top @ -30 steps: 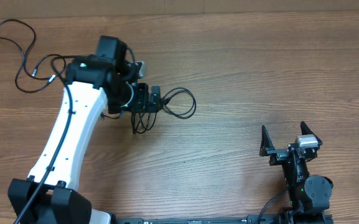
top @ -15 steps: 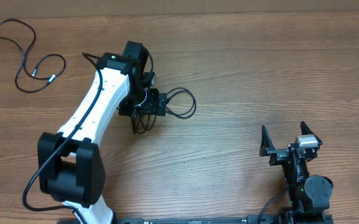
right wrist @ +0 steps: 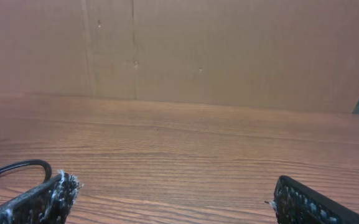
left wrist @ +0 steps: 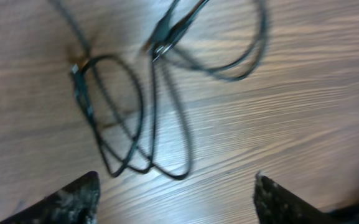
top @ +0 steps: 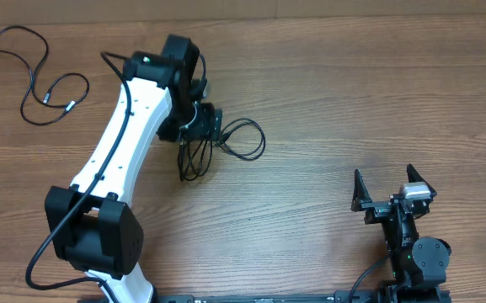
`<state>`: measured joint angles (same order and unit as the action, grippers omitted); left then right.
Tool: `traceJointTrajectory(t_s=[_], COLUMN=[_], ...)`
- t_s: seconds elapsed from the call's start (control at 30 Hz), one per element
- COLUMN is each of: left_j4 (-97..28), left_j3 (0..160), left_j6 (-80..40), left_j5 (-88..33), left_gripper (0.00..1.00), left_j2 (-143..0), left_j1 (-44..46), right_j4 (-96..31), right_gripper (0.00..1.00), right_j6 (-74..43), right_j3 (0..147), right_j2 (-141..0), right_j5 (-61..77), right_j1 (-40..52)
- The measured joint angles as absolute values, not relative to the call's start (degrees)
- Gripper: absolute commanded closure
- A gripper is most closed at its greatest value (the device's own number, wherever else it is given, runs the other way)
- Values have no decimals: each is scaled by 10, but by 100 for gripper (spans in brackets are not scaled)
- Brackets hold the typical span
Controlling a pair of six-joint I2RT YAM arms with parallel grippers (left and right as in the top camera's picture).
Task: Untangle cables
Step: 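Lower the left gripper onto the central tangle and grasp a cable strand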
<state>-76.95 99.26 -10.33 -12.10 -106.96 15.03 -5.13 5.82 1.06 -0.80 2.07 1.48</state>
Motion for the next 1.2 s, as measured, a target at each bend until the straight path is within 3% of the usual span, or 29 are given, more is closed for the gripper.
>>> traceJointTrajectory(t_s=[0.4, 0.53, 0.67, 0.77, 0.9, 1.1, 1.17, 1.2], left_j4=[-714, -699, -689, -683, -671, -660, -656, -654], left_j3=[931, 910, 909, 909, 908, 895, 894, 893], left_j6=[-117, -122, -128, -132, -135, -135, -138, -136], left_j5=[-150, -150, -150, -150, -152, -150, -149, -149], left_gripper=[30, 39, 41, 52, 53, 68, 96, 96], left_j2=[-1077, -1090, -1092, -1092, -1092, -1092, -1092, -1092], left_j1=[184, 187, 187, 187, 187, 187, 187, 187], right_j4=[-51, -51, -51, -51, -51, -51, -51, -51], right_gripper=[0, 0, 0, 0, 0, 0, 0, 0], right_j6=[58, 58, 58, 58, 58, 58, 58, 58], right_j3=[11, 11, 11, 11, 11, 11, 11, 11], right_j2=[-8, -8, -8, -8, -8, -8, -8, -8], right_j5=[21, 21, 21, 21, 21, 20, 20, 21], right_j1=[15, 15, 15, 15, 15, 15, 15, 15])
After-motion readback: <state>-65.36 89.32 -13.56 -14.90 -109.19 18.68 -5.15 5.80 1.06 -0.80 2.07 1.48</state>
